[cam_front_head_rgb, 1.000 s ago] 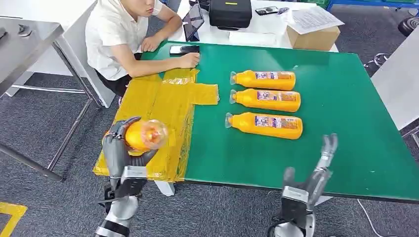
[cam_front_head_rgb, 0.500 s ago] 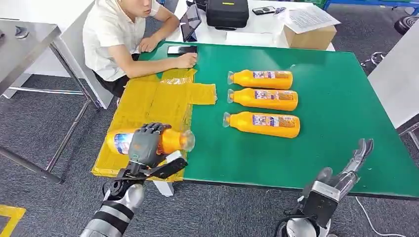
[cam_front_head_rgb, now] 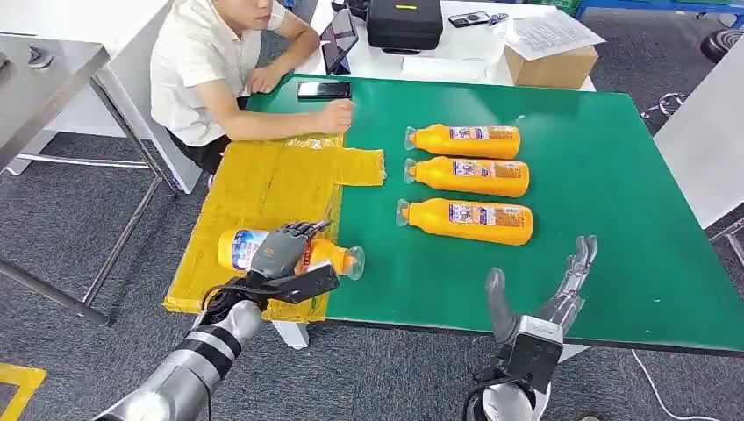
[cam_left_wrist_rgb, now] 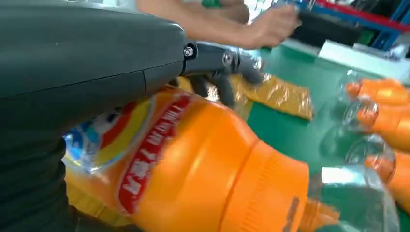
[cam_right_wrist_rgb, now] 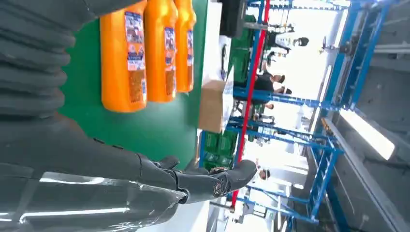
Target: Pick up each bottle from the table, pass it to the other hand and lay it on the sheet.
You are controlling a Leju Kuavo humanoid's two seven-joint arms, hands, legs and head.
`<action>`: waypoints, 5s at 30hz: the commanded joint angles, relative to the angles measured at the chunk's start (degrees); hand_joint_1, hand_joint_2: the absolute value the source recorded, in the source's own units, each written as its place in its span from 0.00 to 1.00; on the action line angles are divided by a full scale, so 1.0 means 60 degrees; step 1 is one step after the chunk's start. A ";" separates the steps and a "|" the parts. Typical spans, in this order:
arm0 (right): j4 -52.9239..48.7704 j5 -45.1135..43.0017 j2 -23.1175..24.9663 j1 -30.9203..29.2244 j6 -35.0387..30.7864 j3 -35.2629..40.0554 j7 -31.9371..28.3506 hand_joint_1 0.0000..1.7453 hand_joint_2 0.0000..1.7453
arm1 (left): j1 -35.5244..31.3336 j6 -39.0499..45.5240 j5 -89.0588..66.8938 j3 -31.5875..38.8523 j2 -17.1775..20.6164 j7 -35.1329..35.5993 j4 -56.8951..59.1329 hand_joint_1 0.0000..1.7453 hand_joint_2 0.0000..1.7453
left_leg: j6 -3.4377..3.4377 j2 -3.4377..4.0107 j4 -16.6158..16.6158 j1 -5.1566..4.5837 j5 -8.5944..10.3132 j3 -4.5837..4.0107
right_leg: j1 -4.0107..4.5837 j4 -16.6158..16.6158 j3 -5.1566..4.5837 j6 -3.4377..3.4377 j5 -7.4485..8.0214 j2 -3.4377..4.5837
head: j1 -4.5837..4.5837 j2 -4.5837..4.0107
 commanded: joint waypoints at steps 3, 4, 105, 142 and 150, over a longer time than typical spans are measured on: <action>0.0827 -0.0050 -0.0445 -0.0346 0.0022 0.0295 0.0003 0.00 1.00 | -0.0341 -0.0249 0.0214 0.0109 -0.0066 0.0125 0.1221 0.00 1.00 | -0.0013 0.0015 -0.0010 0.0010 -0.0007 0.0025 | 0.0010 -0.0015 0.0023 -0.0013 0.0000 0.0018 | 0.0003 0.0000; 0.0867 -0.0018 -0.0453 -0.0347 0.0022 0.0285 0.0003 0.00 1.00 | -0.0402 -0.0641 0.0499 0.0252 -0.0102 0.0241 0.1327 0.00 1.00 | -0.0008 0.0006 -0.0006 0.0005 -0.0003 0.0011 | 0.0005 -0.0009 0.0010 -0.0009 -0.0001 0.0008 | 0.0000 0.0000; 1.0945 0.8508 -0.4599 -0.5880 0.4193 0.2534 0.5430 1.00 1.00 | 0.2854 0.2265 0.7654 -0.2598 -0.1027 -0.2270 -0.4627 0.00 1.00 | 0.0008 0.0000 -0.0001 -0.0017 0.0029 -0.0014 | -0.0015 -0.0017 -0.0008 0.0027 0.0037 0.0005 | -0.0004 0.0000; 0.4784 0.2216 -0.2337 -0.3735 0.3858 0.3080 0.2151 1.00 1.00 | 0.3384 -0.2245 1.3735 -0.2173 -0.0758 0.0456 -0.3745 0.00 1.00 | -0.0003 0.0160 -0.0011 0.0017 0.0004 0.0082 | 0.0022 -0.0027 0.0047 -0.0010 0.0064 0.0160 | 0.0000 0.0000; 0.5198 0.1839 -0.1862 -0.3645 0.3953 0.3892 0.1965 1.00 1.00 | 0.3105 -0.1745 1.3230 -0.2242 -0.0898 -0.0050 -0.4242 0.00 1.00 | -0.0001 0.0065 -0.0005 0.0022 0.0010 0.0014 | 0.0025 -0.0029 0.0014 -0.0002 0.0046 0.0082 | 0.0000 0.0000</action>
